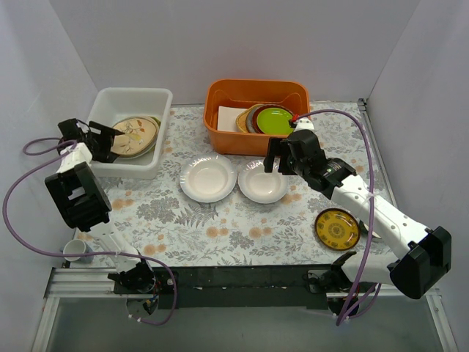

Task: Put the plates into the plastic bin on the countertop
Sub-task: Place the plate in the plastic bin, then pick up the plate at the center of the board.

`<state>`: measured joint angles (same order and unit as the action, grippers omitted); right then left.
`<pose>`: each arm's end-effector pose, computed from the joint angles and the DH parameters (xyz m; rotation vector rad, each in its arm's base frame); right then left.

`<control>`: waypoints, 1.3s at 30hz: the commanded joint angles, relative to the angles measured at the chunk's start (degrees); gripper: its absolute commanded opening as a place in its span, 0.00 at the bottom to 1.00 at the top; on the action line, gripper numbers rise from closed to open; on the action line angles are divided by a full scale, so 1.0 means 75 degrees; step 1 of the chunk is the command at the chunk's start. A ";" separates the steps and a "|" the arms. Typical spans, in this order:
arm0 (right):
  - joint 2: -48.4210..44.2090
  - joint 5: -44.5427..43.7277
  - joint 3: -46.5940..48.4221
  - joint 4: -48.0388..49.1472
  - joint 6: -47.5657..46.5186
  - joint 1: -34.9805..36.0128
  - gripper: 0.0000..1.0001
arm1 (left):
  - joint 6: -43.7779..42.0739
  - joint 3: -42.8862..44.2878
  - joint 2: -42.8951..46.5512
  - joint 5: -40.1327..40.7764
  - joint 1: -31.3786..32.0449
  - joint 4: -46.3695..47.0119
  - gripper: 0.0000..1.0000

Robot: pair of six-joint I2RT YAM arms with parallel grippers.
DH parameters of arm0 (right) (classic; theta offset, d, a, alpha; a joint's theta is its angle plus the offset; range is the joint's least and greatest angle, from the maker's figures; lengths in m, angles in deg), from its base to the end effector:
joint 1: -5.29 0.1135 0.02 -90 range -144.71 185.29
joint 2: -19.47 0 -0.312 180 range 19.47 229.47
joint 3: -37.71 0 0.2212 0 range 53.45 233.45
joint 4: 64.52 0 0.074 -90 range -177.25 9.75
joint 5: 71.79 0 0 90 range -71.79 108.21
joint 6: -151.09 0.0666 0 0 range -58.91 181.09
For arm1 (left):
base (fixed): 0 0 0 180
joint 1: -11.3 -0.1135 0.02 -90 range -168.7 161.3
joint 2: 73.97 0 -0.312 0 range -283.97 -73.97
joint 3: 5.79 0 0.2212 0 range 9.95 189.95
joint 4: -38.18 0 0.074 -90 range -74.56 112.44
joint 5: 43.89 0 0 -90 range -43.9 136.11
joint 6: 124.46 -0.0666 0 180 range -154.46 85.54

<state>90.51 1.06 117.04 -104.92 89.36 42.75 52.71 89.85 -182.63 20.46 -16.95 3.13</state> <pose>0.2136 0.1390 0.3673 0.0064 2.1252 0.3674 0.3879 0.1757 0.2595 -2.0310 1.5458 -0.9832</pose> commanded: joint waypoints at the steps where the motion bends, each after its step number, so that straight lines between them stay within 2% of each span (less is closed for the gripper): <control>1: -0.0145 0.0118 0.0111 0.0277 -0.0055 -0.0037 0.98 | -0.0700 0.0538 0.0519 0.0992 -0.0089 -0.1209 0.85; 6: -0.0262 0.0200 0.0134 0.0300 -0.0031 -0.0037 0.98 | -0.1334 0.1194 0.0590 0.2105 -0.0065 -0.2147 0.86; 11: -0.0285 0.0317 0.0158 0.0335 0.0039 -0.0037 0.98 | -0.1440 0.1148 0.1011 0.2575 0.0145 -0.2335 0.86; 15: -0.0344 0.0388 0.0263 0.0254 0.0062 -0.0037 0.98 | -0.1650 0.1136 0.1561 0.3324 0.0812 -0.2382 0.86; 16: -0.0390 0.0365 0.0263 0.0242 0.0062 -0.0037 0.98 | -0.1720 0.1136 0.1678 0.3848 0.0964 -0.2382 0.86; 21: -0.0578 0.0271 0.0286 0.0207 0.0027 -0.0048 0.98 | -0.2061 0.1148 0.2779 0.4415 0.2124 -0.2335 0.86; 26: -0.0637 0.0387 0.0333 0.0183 0.0062 -0.0048 0.98 | -0.1956 0.0762 0.3682 0.4369 0.3073 -0.2382 0.86; 31: -0.0707 0.0458 0.0322 0.0230 0.0109 -0.0037 0.98 | -0.1161 -0.0011 0.4526 0.4006 0.3649 -0.2230 0.86; 32: -0.0719 0.0458 0.0322 0.0207 0.0121 -0.0048 0.98 | -0.1089 -0.0163 0.4585 0.3994 0.4206 -0.2195 0.86; 39: -0.0860 0.0470 0.0333 0.0218 0.0133 -0.0048 0.98 | -0.0199 -0.0854 0.4960 0.4041 0.5792 -0.2090 0.87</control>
<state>86.12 4.45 117.11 -104.55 89.88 42.75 46.20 86.64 -148.01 50.25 21.21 -13.06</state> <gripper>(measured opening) 0.982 0.865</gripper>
